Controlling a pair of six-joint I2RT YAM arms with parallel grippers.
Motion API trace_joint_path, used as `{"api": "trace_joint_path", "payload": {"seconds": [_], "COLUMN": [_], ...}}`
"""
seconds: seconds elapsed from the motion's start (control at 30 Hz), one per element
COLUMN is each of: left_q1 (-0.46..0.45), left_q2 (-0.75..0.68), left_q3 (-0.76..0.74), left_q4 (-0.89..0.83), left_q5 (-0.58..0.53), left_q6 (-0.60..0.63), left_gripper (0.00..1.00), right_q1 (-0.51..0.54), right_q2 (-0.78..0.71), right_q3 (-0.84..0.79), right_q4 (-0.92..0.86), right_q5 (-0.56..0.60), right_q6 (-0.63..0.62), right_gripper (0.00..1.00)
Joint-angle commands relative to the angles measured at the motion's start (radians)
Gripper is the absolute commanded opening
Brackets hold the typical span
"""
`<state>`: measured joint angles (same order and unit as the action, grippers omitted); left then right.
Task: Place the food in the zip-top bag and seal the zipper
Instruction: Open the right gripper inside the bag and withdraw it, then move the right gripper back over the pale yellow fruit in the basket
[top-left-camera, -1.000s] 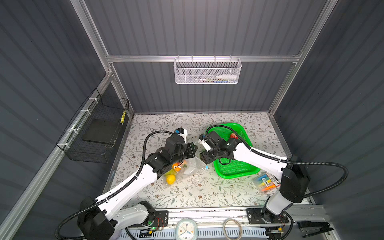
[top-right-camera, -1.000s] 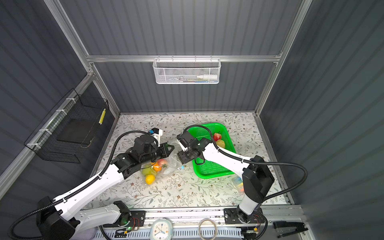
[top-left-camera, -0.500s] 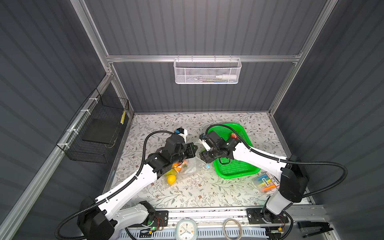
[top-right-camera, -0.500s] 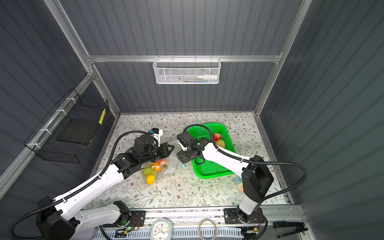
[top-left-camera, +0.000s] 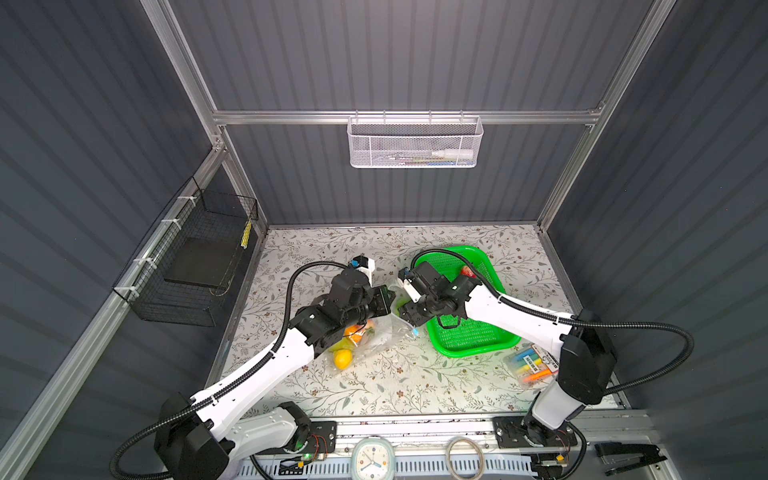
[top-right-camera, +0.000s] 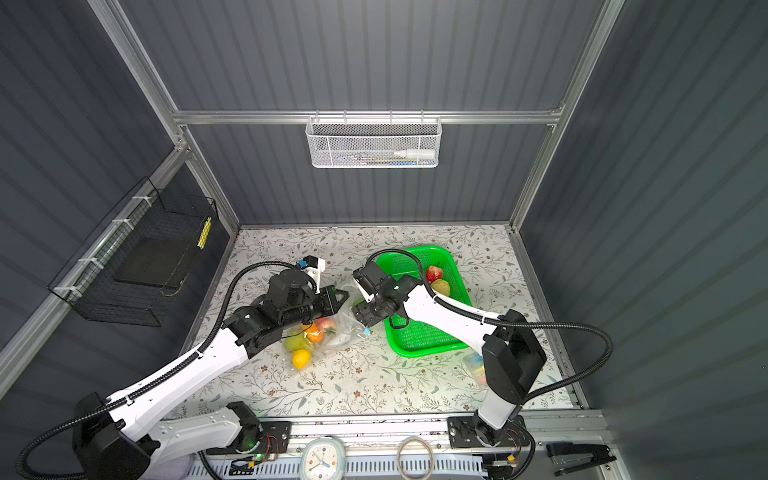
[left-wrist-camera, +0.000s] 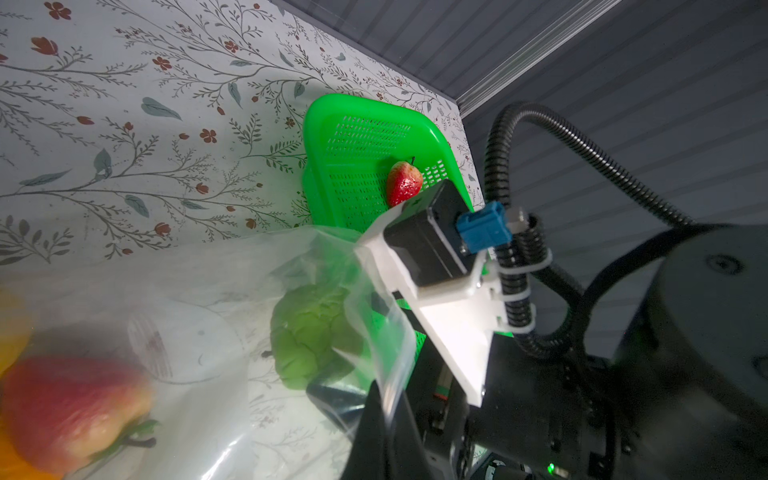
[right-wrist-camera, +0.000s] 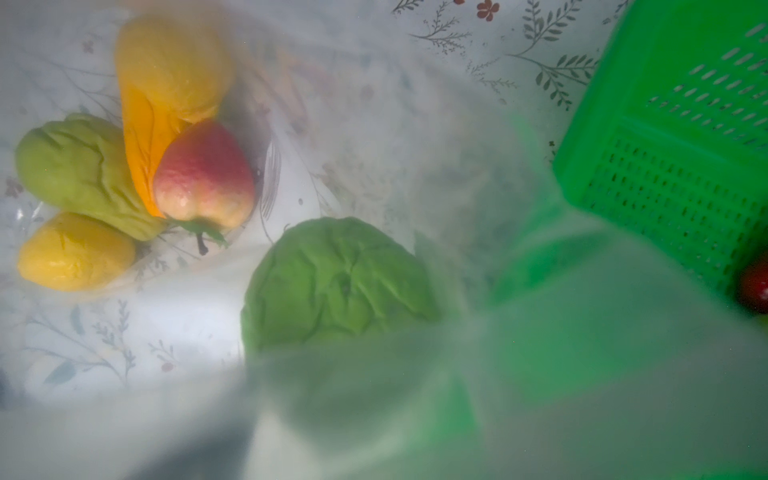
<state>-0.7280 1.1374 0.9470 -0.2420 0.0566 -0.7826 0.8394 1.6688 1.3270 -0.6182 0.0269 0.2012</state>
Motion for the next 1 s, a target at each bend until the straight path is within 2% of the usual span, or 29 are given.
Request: {"api": "trace_joint_path", "payload": {"seconds": [0.0, 0.23, 0.47, 0.7, 0.8, 0.97], "left_q1": [-0.007, -0.007, -0.007, -0.007, -0.007, -0.007], "left_q2": [0.0, -0.014, -0.023, -0.025, -0.025, -0.024], "left_q3": [0.008, 0.0, -0.007, -0.012, -0.014, -0.014], "left_q4": [-0.001, -0.003, -0.003, 0.0, 0.001, 0.005], "left_q5": [0.011, 0.006, 0.003, 0.003, 0.003, 0.005], "left_q6": [0.0, -0.003, -0.005, -0.007, -0.007, -0.007], "left_gripper": [0.0, 0.0, 0.0, 0.0, 0.0, 0.0], "right_q1": [0.003, -0.008, -0.041, -0.163, -0.226, -0.315], "right_q2": [-0.048, -0.115, -0.208, -0.35, -0.392, -0.423], "right_q3": [-0.003, -0.069, -0.151, -0.288, -0.321, -0.321], "right_q4": [0.035, 0.167, 0.29, 0.416, 0.401, 0.259], "right_q5": [-0.051, -0.128, -0.156, -0.214, -0.186, -0.027], "right_q6": [0.01, 0.058, 0.113, 0.219, 0.242, 0.248], "right_gripper": [0.86, 0.87, 0.87, 0.88, 0.88, 0.89]}}
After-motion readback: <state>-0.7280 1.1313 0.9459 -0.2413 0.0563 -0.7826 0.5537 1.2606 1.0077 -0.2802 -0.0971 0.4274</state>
